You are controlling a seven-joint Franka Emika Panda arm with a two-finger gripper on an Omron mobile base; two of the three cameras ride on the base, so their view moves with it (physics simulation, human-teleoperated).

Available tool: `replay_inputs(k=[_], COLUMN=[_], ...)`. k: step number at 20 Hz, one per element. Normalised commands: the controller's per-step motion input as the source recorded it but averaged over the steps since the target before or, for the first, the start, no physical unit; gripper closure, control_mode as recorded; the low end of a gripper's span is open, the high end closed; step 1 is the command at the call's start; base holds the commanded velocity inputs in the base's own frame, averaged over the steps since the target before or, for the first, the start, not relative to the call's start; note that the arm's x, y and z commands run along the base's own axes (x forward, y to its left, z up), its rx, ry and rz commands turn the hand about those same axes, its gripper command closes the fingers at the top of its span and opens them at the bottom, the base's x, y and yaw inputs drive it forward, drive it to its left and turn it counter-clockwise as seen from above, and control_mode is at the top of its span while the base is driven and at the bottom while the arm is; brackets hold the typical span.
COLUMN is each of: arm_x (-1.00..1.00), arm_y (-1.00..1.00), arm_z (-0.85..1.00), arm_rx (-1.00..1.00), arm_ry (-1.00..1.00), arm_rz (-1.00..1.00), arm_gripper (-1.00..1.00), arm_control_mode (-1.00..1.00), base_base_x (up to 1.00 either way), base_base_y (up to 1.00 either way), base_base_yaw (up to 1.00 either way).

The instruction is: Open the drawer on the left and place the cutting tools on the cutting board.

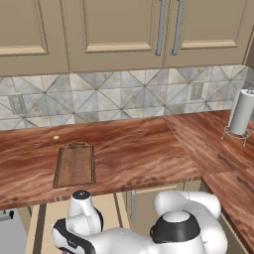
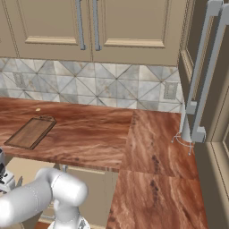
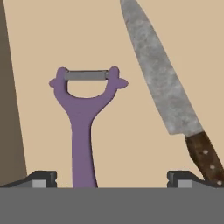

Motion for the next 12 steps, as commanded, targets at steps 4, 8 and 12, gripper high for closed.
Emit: replay_inputs(k=[4,8,12], arm_x=[0.00,0.03,0.06], arm_y=[0.11,0.10,0.20], arm_z=[-0.02,-0.15,-0.30], arm_rx=[0.00,0.00,0.00], arm_ry=[0.04,0.00,0.01], arm_rz=[0.00,0.00,0.00], arm_gripper=[-1.00,-1.00,-1.00], arm_control_mode=[-1.00,-1.00,-1.00], base_base_x=[0.00,0.00,0.00], base_base_y=[0.00,0.00,0.00], base_base_yaw=[0.00,0.00,0.00])
